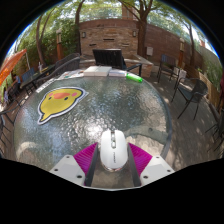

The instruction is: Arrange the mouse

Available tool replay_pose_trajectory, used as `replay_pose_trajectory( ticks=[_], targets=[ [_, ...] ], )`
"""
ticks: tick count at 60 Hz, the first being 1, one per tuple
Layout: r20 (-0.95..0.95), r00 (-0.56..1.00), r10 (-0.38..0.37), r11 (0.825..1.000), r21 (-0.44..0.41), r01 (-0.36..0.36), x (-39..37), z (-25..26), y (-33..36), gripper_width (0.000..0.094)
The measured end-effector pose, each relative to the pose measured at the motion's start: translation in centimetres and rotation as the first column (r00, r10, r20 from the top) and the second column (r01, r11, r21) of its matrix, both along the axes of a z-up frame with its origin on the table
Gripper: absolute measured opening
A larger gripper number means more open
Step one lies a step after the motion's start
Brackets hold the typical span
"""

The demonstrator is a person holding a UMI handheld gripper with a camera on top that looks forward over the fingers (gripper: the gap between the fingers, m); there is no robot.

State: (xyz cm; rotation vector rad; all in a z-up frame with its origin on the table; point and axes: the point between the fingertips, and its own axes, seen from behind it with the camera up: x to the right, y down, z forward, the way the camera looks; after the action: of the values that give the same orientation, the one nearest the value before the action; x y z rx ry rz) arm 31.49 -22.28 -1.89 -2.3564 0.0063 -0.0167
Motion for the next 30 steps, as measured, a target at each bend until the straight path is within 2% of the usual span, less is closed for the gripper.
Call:
replay_pose_trajectory(
  ticks=[2,16,24,30],
  targets=[
    [0.0,1.0,-0.009,1.0,0.003,0.009,0.2,0.0,0.0,0.0506],
    [0.015,1.0,0.001,1.0,0.003,-0.001,0.1,0.0,0.1,0.039],
    [0.018,0.998,-0.054,0.998,0.046,0.053,1.3,2.9,0.9,0.0389],
    [0.022,0.991,-0.133,0.984,0.119,0.129,2.8,7.3,3.3,0.039]
  ],
)
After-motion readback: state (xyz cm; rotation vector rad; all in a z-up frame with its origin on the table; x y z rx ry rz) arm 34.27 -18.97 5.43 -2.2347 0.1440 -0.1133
